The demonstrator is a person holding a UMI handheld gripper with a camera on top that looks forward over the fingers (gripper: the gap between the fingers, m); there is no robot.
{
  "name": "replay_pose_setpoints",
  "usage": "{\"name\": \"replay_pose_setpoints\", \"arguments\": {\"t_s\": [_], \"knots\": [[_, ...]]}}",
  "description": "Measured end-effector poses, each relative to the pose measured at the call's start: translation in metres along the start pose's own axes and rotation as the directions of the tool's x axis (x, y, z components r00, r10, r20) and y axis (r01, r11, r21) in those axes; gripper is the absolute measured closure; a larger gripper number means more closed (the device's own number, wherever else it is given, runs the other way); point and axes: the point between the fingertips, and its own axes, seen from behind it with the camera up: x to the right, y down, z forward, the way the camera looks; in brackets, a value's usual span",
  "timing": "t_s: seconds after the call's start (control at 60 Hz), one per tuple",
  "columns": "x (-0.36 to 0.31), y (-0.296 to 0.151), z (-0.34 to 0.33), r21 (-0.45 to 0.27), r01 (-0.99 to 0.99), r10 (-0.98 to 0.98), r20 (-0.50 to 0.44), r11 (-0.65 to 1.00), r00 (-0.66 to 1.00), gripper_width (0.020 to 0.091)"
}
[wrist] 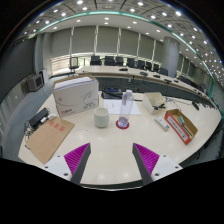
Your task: Pour water
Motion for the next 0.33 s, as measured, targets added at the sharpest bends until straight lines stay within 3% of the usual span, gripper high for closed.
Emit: {"name": "replay_pose_setpoints", "arguments": {"t_s": [0.233, 0.333], "knots": [[-0.021, 0.007, -0.039, 0.025, 0.028, -0.027, -0.008, 0.999, 1.0, 0.0244], [-0.031, 0.013, -0.045, 0.002, 0.019, -0.019, 0.019, 1.0, 1.0, 0.0244]]}}
